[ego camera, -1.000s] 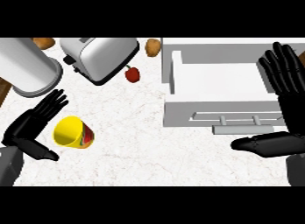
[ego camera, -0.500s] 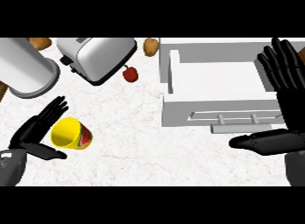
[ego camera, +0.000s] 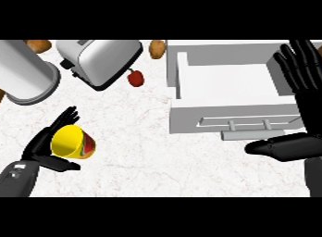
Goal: Pick up the cup, place it into the drawer and close the drawer
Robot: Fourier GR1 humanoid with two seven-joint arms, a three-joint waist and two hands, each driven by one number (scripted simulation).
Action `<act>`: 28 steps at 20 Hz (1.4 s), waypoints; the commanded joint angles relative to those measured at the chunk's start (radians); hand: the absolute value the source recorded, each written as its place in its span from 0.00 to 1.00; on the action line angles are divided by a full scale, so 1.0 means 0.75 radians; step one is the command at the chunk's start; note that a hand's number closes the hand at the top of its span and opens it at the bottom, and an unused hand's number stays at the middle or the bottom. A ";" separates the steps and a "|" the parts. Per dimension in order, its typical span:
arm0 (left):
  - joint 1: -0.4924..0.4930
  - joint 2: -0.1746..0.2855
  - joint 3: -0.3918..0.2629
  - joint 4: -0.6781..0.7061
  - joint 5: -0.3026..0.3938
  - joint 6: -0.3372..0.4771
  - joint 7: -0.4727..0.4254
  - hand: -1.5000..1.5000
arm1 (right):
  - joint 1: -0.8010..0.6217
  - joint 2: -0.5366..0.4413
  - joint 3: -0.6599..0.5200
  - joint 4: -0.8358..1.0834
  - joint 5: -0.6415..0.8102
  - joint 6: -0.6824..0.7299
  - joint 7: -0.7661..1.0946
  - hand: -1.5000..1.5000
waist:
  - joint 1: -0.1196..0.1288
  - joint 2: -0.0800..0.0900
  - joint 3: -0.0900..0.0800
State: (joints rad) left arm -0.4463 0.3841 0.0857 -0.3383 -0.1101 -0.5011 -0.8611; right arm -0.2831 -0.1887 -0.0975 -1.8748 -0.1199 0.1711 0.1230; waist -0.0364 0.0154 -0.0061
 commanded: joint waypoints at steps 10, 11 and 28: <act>-0.050 -0.044 -0.042 0.111 -0.036 -0.134 -0.283 0.00 | -0.043 -0.026 -0.017 0.010 -0.025 0.021 0.025 0.00 | -0.010 0.006 -0.003; -0.065 -0.077 -0.053 0.114 -0.043 -0.125 -0.269 0.00 | -0.022 -0.012 -0.009 0.034 -0.013 0.024 -0.013 0.00 | -0.008 0.006 -0.001; -0.085 -0.144 -0.031 -0.013 -0.007 0.142 -0.466 1.00 | -0.076 -0.054 -0.062 0.064 -0.028 0.020 0.023 0.00 | 0.008 -0.002 0.001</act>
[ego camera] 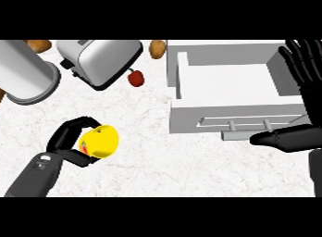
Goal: Pick up the cup, place it into the drawer and close the drawer
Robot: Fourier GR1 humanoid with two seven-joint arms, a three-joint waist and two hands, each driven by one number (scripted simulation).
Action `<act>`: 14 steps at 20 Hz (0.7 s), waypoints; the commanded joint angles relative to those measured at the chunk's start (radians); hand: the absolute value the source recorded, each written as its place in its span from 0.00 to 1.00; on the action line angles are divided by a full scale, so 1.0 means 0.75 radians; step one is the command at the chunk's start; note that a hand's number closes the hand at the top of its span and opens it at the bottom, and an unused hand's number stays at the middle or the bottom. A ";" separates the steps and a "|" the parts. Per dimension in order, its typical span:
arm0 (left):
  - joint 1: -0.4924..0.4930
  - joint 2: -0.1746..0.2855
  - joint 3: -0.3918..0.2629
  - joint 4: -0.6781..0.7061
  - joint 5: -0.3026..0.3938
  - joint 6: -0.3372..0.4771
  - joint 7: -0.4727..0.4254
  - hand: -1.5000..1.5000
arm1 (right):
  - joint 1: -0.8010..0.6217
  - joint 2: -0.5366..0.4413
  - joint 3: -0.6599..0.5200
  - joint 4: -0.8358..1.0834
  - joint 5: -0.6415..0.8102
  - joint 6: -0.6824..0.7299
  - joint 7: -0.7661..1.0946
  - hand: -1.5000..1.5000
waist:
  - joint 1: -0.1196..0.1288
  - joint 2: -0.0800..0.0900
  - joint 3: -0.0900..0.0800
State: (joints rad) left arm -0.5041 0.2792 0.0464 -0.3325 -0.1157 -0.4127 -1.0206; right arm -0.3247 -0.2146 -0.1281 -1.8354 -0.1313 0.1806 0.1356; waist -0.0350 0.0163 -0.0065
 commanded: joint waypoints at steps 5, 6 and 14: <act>-0.024 -0.068 0.076 -0.046 0.122 -0.178 -0.252 1.00 | 0.024 0.020 0.010 0.033 0.017 0.002 -0.047 0.00 | 0.017 -0.004 0.002; -0.022 -0.088 0.129 -0.041 0.164 -0.077 -0.239 1.00 | 0.062 0.036 0.017 -0.034 0.008 -0.012 -0.023 0.00 | 0.007 -0.010 0.003; -0.092 -0.195 0.299 -0.112 0.299 0.293 -0.154 1.00 | 0.134 -0.006 -0.021 -0.069 -0.036 0.044 -0.019 0.00 | 0.028 -0.019 0.008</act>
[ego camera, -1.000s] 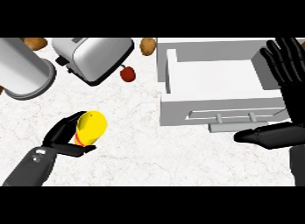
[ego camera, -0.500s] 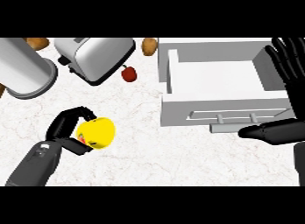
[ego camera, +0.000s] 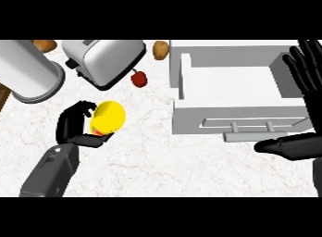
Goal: Pick up the cup, place it into the drawer and close the drawer
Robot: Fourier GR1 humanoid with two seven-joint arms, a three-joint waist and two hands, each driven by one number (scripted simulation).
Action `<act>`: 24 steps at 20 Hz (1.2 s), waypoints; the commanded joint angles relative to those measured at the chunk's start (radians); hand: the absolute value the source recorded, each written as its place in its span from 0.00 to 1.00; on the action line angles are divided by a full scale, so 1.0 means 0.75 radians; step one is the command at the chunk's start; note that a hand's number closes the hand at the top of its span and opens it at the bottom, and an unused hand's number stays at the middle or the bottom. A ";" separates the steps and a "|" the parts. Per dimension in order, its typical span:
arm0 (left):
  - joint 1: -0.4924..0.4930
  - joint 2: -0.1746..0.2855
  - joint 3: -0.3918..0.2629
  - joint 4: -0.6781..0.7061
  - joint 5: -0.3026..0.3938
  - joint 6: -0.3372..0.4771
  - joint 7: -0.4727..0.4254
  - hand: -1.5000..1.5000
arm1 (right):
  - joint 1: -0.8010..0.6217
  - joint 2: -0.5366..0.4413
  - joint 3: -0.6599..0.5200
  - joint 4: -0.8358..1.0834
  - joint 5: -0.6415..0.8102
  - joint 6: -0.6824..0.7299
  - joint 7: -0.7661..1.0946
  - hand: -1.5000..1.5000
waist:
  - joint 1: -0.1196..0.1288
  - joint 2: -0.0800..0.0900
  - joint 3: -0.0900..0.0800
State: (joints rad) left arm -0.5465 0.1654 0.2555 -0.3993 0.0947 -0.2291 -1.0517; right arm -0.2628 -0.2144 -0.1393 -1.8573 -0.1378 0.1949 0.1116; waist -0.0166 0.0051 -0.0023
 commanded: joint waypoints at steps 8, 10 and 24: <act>-0.211 -0.091 -0.077 -0.423 0.032 0.126 0.326 1.00 | 0.038 0.007 -0.001 0.017 0.052 -0.012 -0.036 0.00 | 0.034 -0.015 0.005; -0.232 -0.170 -0.136 -0.471 0.005 0.156 0.371 1.00 | -0.024 -0.051 -0.053 0.020 -0.009 0.013 0.040 0.00 | 0.028 -0.013 0.004; -0.791 -0.220 -0.366 -0.520 0.079 0.650 0.982 1.00 | -0.005 0.007 -0.004 0.036 0.077 -0.031 -0.039 0.00 | -0.010 -0.004 0.004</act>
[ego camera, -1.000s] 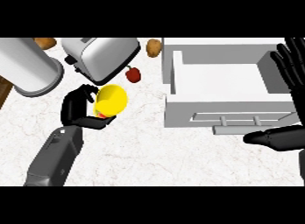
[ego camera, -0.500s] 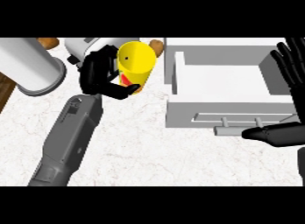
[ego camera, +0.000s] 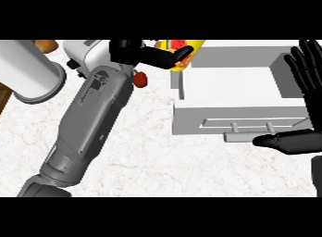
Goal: Pick up the cup, place it into the drawer and close the drawer
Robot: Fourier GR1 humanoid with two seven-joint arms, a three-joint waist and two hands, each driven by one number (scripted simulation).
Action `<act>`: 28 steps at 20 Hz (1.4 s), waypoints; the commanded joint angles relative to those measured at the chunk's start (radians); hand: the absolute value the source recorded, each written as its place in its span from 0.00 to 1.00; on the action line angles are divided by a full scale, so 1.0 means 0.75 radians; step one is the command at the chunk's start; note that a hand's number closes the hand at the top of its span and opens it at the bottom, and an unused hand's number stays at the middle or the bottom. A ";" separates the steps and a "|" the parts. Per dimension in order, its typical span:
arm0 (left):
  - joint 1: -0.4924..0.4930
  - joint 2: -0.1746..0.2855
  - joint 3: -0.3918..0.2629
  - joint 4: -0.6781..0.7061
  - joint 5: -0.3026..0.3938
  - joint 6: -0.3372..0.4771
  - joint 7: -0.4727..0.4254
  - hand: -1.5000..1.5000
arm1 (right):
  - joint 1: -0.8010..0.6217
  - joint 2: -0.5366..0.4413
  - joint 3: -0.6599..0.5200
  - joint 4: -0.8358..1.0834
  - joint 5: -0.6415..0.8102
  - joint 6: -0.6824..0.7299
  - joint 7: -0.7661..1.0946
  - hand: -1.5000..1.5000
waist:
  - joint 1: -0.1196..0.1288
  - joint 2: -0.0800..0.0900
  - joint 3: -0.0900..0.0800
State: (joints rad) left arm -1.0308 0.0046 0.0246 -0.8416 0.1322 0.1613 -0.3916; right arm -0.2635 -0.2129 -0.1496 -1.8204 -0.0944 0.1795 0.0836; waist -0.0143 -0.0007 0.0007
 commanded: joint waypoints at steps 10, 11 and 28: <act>-0.394 -0.006 -0.196 0.583 0.129 0.253 0.182 1.00 | -0.052 -0.019 -0.017 0.074 -0.040 0.051 -0.043 0.00 | -0.082 0.029 0.002; -0.424 -0.006 -0.255 0.599 0.162 0.288 0.213 1.00 | -0.033 0.025 0.037 0.017 -0.003 0.023 -0.048 0.00 | -0.109 0.028 0.002; -0.269 -0.006 -0.482 0.661 0.350 0.149 0.132 0.00 | -0.213 0.050 0.146 0.050 -0.137 0.154 0.007 0.00 | -0.287 0.073 0.000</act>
State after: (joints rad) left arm -1.2777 0.0001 -0.3260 -0.3205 0.3394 0.2698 -0.2504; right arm -0.4039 -0.1926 -0.0800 -1.7759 -0.1529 0.2522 0.0737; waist -0.1997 0.0511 0.0017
